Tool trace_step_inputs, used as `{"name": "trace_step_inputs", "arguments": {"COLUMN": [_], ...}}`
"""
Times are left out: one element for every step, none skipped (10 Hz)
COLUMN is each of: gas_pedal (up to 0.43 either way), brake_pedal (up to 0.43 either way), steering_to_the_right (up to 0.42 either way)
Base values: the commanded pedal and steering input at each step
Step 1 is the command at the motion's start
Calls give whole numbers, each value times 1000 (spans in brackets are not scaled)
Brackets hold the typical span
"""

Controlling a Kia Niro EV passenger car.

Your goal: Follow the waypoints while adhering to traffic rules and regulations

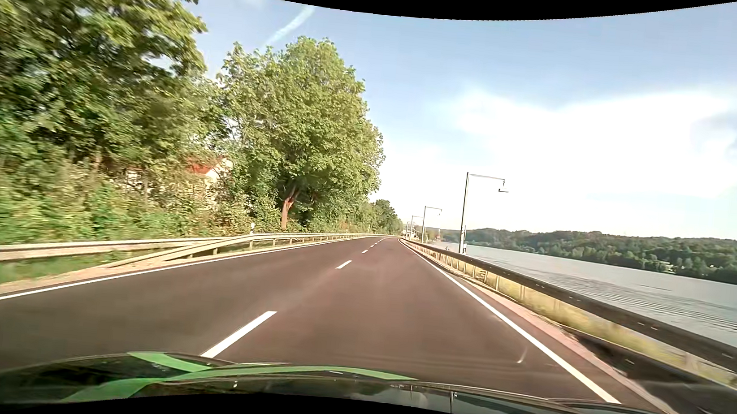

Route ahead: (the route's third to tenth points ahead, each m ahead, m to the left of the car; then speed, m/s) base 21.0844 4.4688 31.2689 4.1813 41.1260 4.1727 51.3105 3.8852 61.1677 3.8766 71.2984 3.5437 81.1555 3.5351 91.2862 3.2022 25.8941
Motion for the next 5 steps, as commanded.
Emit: {"name": "trace_step_inputs", "arguments": {"gas_pedal": [268, 268, 268, 268, 268], "brake_pedal": [0, 0, 0, 0, 0], "steering_to_the_right": [-2, -2, 0, 0, 0]}}
